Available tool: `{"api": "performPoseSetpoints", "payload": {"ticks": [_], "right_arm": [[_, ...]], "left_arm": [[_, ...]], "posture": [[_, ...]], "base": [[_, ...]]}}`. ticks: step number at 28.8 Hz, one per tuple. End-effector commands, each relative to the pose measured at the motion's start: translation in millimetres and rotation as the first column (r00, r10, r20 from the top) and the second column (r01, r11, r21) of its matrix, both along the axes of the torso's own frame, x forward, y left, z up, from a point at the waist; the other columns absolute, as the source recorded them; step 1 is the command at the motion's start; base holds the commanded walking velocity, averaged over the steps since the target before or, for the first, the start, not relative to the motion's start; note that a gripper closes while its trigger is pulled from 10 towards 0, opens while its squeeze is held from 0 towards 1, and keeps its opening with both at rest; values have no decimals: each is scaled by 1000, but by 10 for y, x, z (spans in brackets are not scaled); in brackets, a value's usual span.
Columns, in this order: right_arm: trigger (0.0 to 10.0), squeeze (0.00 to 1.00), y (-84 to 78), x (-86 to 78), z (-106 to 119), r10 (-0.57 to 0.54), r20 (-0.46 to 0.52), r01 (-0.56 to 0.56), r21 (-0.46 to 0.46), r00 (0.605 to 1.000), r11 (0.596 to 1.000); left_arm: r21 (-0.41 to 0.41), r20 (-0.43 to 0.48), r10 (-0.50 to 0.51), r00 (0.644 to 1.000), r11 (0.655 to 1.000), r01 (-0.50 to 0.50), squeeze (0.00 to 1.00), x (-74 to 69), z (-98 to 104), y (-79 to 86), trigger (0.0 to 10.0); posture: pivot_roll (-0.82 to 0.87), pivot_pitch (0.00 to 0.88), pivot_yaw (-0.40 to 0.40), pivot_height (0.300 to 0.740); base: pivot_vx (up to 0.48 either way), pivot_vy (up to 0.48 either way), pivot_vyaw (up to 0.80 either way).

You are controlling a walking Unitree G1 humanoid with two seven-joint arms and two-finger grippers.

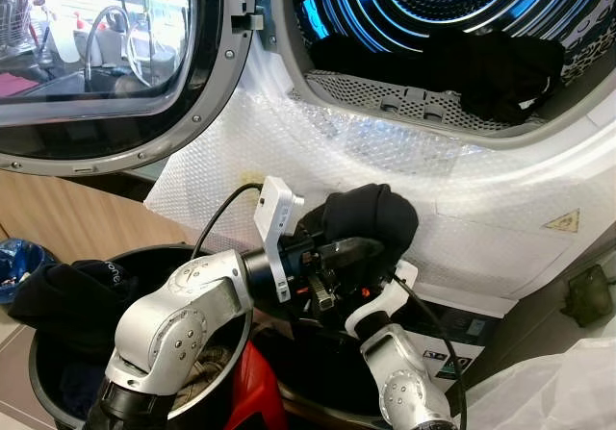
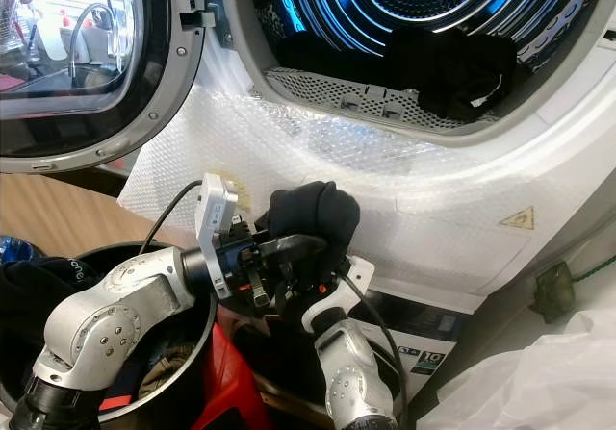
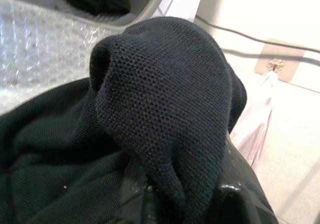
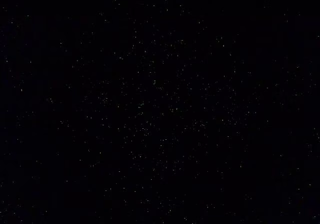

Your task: Clothes washing

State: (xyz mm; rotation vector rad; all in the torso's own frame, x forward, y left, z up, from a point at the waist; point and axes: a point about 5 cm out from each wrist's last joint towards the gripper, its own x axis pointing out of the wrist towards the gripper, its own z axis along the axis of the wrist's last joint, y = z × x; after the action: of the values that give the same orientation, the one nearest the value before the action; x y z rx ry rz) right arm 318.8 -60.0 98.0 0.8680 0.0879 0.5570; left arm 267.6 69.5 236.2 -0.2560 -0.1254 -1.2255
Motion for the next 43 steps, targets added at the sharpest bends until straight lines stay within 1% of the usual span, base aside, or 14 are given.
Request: {"api": "performPoseSetpoints", "payload": {"ticks": [1, 4, 9, 13, 16, 18, 23, 29, 34, 39, 40, 41, 42, 43], "right_arm": [[0, 0, 449, -77, 386, 92, 109, -118, 252, 990, 961], [0, 0, 343, -111, 426, 97, 150, -135, 267, 984, 954], [0, 0, -112, -163, 310, 36, 137, -70, 251, 990, 966], [0, 0, -257, -215, 251, 17, 113, -43, 231, 993, 972], [0, 0, -356, -277, 189, 8, 103, -30, 206, 995, 978], [0, 0, -465, -262, 183, -36, 92, 15, 221, 995, 975], [0, 0, -584, -240, 242, -69, 108, 40, 248, 992, 968], [0, 0, -686, -332, 405, 17, 220, -86, 308, 975, 948], [0, 0, -717, -534, 440, 202, 306, -275, 215, 930, 937], [0, 0, -720, -627, 472, 277, 337, -356, 200, 900, 913], [0, 0, -719, -678, 474, 318, 347, -396, 183, 882, 900], [0, 0, -719, -678, 474, 318, 347, -396, 183, 882, 900], [0, 0, -719, -698, 465, 335, 347, -411, 173, 876, 895], [0, 0, -722, -732, 447, 362, 343, -432, 155, 867, 888]], "left_arm": [[-25, 48, -33, 998, 999, 34, 0, -71, 102, -33, 0], [-24, 40, -20, 999, 999, 21, 0, -83, 87, -8, 0], [-36, 23, 27, 999, 999, -26, 0, -114, 72, 78, 0], [-51, 29, 59, 998, 997, -57, 0, -107, 95, 122, 0], [-111, 31, 122, 992, 987, -118, 0, -60, 178, 193, 0], [-115, 33, 126, 991, 986, -122, 0, -72, 193, 220, 0], [-115, 18, 140, 990, 984, -137, 0, -84, 172, 241, 0], [-119, 4, 230, 973, 966, -228, 0, -19, 161, 313, 0], [-122, 2, 246, 969, 962, -244, 0, 4, 161, 314, 0], [-117, 11, 248, 969, 962, -245, 0, 2, 161, 310, 0], [-102, 19, 255, 967, 962, -252, 0, 0, 152, 313, 7020], [-102, 19, 255, 967, 962, -252, 0, 0, 152, 313, 7020], [-95, 17, 261, 965, 961, -258, 0, 4, 143, 316, 9294], [-82, 18, 271, 962, 960, -269, 0, 13, 126, 321, 10000]], "posture": [[15, 59, -43, 740], [15, 59, -43, 740], [11, 66, -45, 740], [8, 67, -46, 740], [9, 72, -46, 740], [8, 73, -44, 740], [7, 73, -39, 740], [10, 73, -38, 740], [-1, 73, -37, 740], [1, 75, -36, 740], [1, 75, -36, 740], [1, 75, -36, 740], [1, 75, -36, 740], [2, 78, -35, 740]], "base": [[0, 0, 0], [0, 0, 0], [0, 0, 0], [0, 0, 0], [0, 0, 0], [0, 0, 0], [0, 0, 0], [0, 0, 0], [0, 0, 0], [0, 0, 0], [0, 0, 0], [0, 0, 0], [0, 0, 0], [0, 0, 0]]}}
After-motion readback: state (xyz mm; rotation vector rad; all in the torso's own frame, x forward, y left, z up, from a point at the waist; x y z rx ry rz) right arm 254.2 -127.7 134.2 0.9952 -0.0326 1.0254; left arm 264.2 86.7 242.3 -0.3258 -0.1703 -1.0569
